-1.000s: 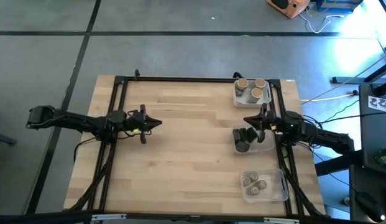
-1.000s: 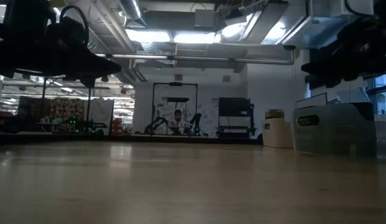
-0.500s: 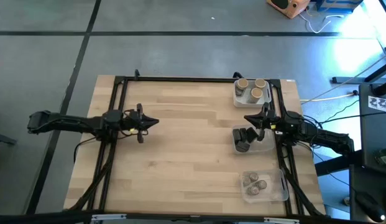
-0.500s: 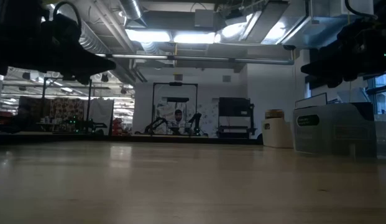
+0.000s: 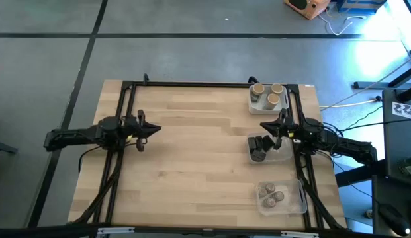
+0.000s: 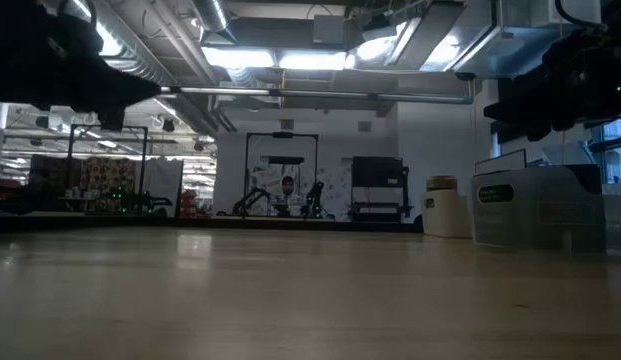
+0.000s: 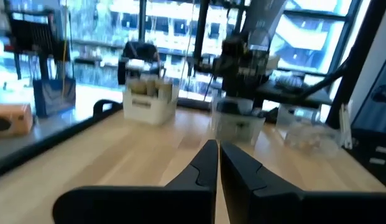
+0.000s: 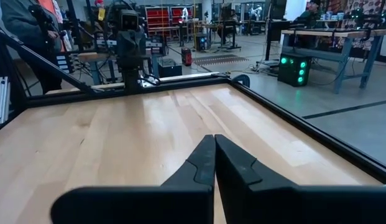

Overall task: Sort spices by type
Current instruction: Return to Home Position

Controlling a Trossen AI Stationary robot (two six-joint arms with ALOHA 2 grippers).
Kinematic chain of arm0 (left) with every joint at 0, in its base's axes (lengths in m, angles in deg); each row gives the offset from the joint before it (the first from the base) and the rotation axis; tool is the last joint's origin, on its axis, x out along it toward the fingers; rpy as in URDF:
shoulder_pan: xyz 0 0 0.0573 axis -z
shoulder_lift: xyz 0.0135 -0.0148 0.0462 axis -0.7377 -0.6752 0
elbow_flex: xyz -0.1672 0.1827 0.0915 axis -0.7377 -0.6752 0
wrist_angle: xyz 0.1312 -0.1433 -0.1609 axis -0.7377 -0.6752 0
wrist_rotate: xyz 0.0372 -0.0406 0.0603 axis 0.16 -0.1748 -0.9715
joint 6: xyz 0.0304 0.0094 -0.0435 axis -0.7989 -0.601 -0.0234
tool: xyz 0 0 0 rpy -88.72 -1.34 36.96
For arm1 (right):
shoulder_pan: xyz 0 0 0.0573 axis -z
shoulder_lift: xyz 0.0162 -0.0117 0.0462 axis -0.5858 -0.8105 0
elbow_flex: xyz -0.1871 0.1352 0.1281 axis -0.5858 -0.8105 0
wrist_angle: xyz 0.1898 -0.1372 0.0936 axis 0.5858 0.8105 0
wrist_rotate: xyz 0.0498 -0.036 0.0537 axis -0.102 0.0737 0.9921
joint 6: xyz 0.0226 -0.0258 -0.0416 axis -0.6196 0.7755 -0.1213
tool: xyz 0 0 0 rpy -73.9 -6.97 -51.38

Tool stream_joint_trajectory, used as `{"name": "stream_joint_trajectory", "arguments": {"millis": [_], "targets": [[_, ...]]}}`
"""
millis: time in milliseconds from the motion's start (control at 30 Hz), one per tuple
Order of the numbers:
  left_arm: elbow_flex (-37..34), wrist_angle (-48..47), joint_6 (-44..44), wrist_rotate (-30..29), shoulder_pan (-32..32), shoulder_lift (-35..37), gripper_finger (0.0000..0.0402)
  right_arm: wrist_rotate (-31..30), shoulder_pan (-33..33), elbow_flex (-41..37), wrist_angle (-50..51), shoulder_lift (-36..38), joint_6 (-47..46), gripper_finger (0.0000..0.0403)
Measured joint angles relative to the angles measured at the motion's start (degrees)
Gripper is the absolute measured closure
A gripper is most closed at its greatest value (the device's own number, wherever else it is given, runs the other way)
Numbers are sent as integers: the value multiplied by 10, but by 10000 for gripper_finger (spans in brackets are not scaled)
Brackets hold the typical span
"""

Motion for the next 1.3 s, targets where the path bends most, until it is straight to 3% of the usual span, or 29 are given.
{"name": "stream_joint_trajectory", "arguments": {"millis": [1300], "targets": [[1,-1,-26,-4,0,-8,396,-1,0,-3,-27,-1,-3,391]]}}
